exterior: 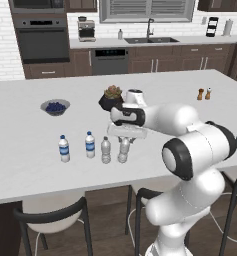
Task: Move the plastic bottles in the middle to the plastics group, and the glass bottles in the middle to the glass group.
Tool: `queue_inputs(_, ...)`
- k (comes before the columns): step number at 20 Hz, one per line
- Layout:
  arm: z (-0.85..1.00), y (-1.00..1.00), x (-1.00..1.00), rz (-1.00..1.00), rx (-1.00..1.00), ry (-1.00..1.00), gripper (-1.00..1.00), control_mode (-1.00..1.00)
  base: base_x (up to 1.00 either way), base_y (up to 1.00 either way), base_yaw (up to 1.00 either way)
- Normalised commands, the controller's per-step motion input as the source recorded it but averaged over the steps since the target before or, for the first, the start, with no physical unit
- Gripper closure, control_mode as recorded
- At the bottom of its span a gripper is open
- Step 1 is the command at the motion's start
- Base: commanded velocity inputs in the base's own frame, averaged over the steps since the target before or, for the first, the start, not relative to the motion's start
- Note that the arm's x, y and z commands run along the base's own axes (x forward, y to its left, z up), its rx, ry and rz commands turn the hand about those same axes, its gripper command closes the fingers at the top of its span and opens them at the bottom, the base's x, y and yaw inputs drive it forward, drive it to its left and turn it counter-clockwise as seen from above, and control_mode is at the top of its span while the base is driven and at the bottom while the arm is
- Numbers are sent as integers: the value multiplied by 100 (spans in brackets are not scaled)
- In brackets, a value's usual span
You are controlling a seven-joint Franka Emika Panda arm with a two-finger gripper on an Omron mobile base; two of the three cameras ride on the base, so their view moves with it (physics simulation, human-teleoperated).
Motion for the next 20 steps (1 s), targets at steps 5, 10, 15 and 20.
queue_inputs(5, 0, 65, -28, 0, 0, 0, 100, -100, 0, 0, 0)
queue_inputs(10, 0, 69, -23, 0, 0, 0, 100, -100, 0, 0, 0)
queue_inputs(15, -1, 65, -14, 0, 0, 0, 100, -100, 0, 0, 0)
queue_inputs(20, -5, 80, 0, 0, 0, -1, 100, -100, 0, 0, 0)
